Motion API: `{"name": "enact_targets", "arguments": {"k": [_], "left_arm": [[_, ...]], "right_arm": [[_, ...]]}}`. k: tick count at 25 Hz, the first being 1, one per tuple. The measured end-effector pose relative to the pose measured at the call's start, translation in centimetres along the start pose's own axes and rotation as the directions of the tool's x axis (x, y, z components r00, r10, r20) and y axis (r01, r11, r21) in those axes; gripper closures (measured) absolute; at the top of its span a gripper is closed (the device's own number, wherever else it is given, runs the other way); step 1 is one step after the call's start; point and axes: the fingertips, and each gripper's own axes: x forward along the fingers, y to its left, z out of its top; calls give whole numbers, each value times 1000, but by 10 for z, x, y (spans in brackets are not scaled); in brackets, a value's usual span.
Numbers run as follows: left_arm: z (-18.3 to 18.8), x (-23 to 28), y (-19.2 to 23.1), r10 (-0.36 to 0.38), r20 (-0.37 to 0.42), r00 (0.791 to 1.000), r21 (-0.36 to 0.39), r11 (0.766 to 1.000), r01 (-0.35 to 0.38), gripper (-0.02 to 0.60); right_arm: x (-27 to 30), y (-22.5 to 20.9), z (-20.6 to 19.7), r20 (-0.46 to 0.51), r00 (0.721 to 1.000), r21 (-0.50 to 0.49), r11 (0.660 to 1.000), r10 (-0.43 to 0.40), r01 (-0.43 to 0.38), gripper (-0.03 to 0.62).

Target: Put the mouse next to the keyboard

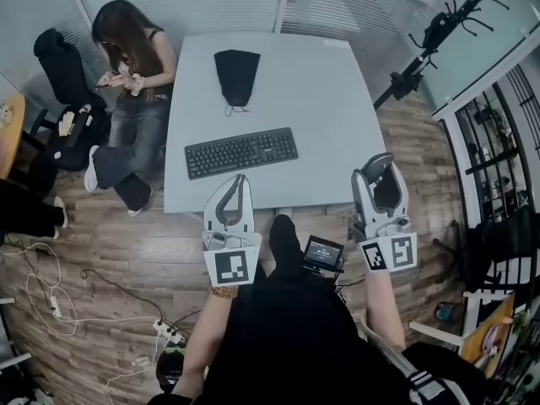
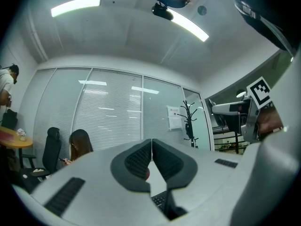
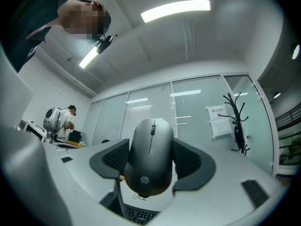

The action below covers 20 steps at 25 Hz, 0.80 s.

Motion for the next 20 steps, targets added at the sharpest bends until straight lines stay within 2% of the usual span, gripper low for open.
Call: {"name": "enact_targets", "arguments": {"k": [7, 20], "left_arm": [[-8, 4, 26, 49, -8, 999, 15, 999, -49, 566], [-6, 37, 39, 64, 22, 998, 73, 995, -66, 566]], "right_arm": [[26, -4, -5, 34, 999, 13, 1000, 5, -5, 306], [72, -25, -8, 86, 996, 14, 1000, 18, -19, 306]]}}
